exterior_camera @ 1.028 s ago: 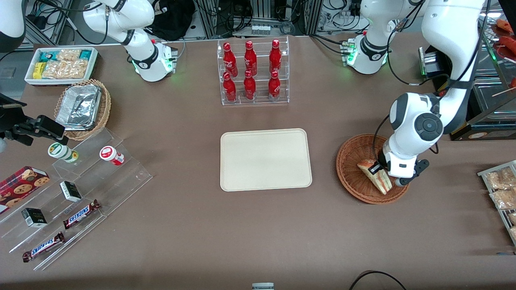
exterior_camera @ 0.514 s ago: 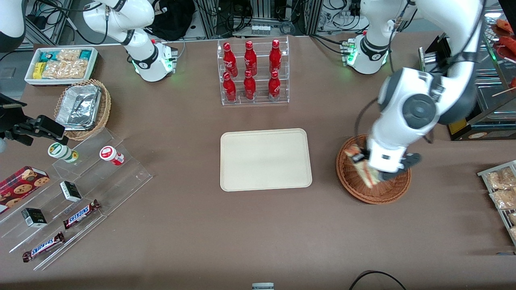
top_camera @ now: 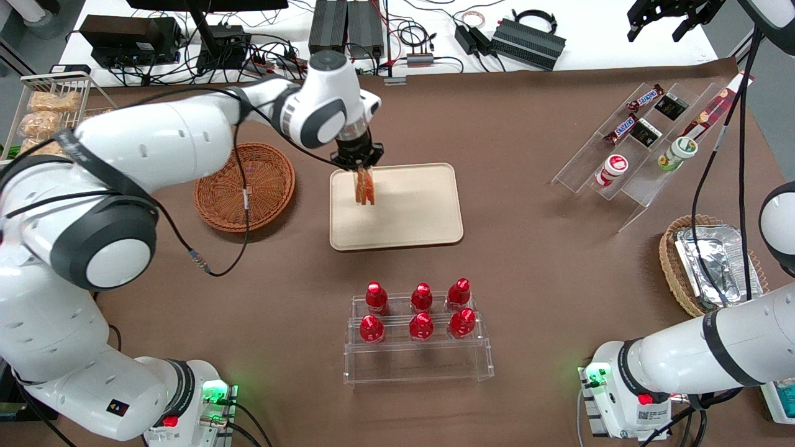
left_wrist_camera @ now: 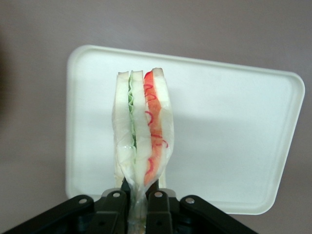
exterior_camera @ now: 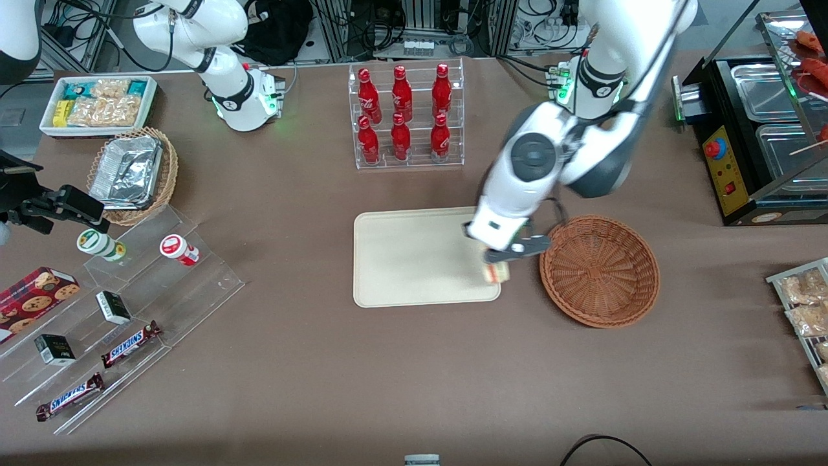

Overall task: Place sandwich from basket to tray
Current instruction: 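Carry the sandwich with the left gripper over the cream tray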

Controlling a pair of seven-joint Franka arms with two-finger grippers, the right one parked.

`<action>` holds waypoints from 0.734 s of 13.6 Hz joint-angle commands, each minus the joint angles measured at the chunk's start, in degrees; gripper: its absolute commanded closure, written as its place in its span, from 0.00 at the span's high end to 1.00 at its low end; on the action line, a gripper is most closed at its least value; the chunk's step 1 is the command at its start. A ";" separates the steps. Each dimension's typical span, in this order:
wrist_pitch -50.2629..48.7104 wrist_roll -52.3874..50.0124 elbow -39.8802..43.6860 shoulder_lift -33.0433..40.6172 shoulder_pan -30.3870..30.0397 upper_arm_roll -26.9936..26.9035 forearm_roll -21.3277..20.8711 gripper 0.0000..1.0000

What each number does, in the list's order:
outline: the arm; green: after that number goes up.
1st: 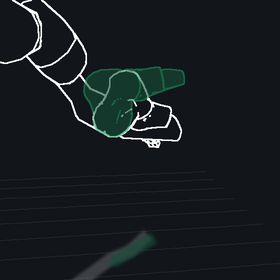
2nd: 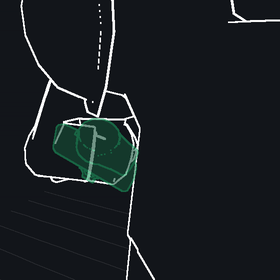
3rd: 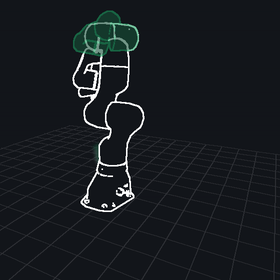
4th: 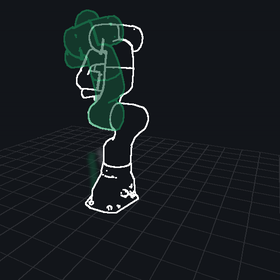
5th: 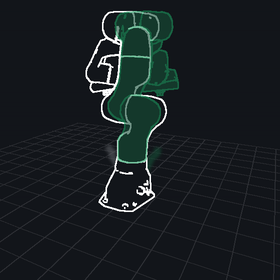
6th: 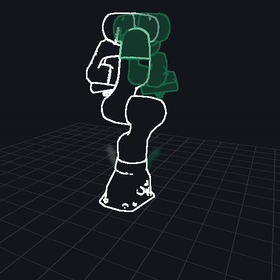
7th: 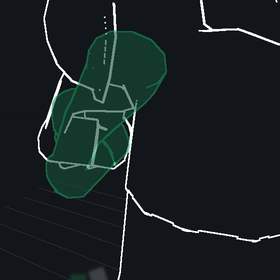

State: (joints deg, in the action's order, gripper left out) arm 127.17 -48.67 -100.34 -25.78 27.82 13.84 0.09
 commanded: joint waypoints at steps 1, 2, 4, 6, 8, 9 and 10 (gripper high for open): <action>2.88 -0.29 1.20 -3.81 2.39 -0.48 0.09 0.10; 3.08 -0.46 1.20 -4.62 3.37 -0.48 0.00 0.10; 5.96 -0.81 1.03 -6.29 4.35 -0.48 0.08 0.10; 10.19 -1.78 0.85 -8.13 6.36 -0.57 0.08 0.10; 10.38 -1.78 0.93 -9.02 6.55 -0.57 -0.09 0.10; 10.47 -1.78 0.85 -9.11 6.63 -0.57 -0.09 0.11; 10.47 -1.78 0.93 -9.28 6.72 -0.57 -0.09 0.15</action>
State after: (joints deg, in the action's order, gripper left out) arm 137.49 -49.40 -100.29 -34.83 33.86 13.87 0.08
